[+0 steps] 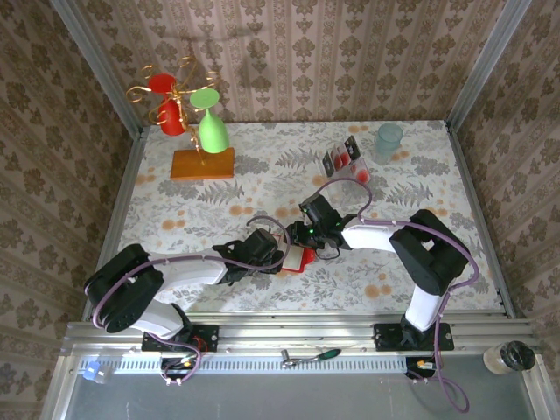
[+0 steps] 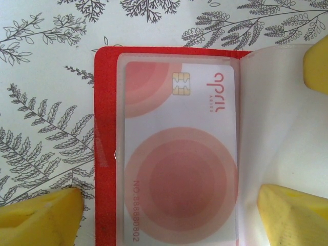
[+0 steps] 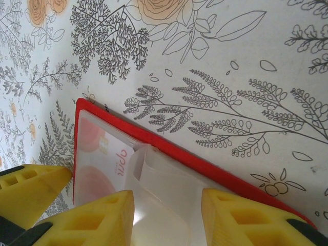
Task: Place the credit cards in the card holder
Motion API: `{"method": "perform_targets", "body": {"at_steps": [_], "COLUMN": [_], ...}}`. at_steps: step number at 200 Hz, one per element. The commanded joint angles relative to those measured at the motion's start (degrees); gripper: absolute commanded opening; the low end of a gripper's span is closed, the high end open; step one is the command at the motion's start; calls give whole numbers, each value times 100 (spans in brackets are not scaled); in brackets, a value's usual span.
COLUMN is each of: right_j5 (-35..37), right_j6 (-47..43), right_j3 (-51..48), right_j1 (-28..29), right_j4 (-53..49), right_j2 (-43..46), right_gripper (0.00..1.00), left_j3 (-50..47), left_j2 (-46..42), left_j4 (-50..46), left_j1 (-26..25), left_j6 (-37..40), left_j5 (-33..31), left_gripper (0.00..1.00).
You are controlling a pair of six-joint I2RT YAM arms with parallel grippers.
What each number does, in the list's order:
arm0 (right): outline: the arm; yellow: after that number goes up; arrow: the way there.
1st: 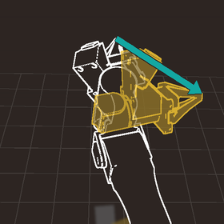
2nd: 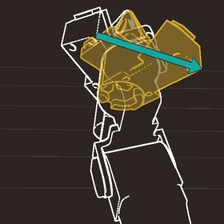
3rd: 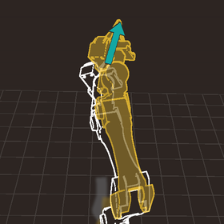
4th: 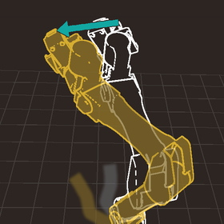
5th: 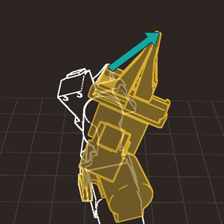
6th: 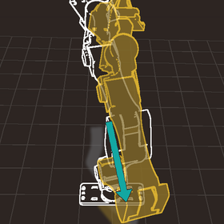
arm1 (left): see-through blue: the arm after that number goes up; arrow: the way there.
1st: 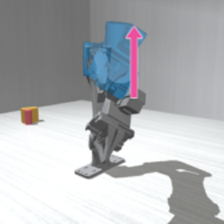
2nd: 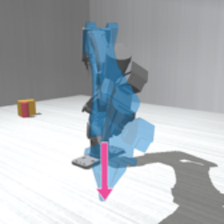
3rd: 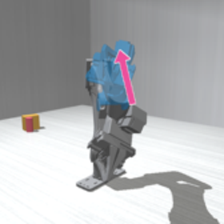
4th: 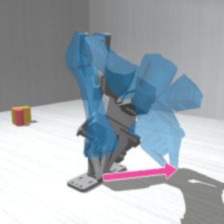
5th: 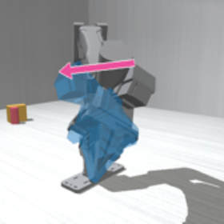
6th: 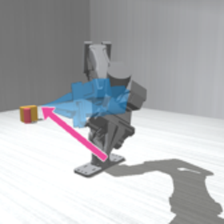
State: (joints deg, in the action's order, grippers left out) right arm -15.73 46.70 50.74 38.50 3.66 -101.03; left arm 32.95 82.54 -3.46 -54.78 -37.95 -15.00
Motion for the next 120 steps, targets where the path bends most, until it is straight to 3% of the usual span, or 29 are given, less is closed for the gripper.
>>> {"method": "perform_targets", "body": {"at_steps": [1, 61, 120], "right_j5": [-212, -233, -186], "right_j6": [12, 3, 191], "right_j3": [165, 360, 738], "right_j1": [30, 168, 411], "right_j4": [-124, -360, -418], "right_j2": [-24, 229, 100], "right_gripper": [40, 40, 59], "left_j3": [-109, -17, -126], "left_j2": [-235, -965, -2250], "left_j4": [-235, -616, -1162], "left_j1": [-33, 52, 764], "left_j6": [-98, -28, 176], "left_j5": [-102, -283, -193], "left_gripper": [90, 97, 100]}}
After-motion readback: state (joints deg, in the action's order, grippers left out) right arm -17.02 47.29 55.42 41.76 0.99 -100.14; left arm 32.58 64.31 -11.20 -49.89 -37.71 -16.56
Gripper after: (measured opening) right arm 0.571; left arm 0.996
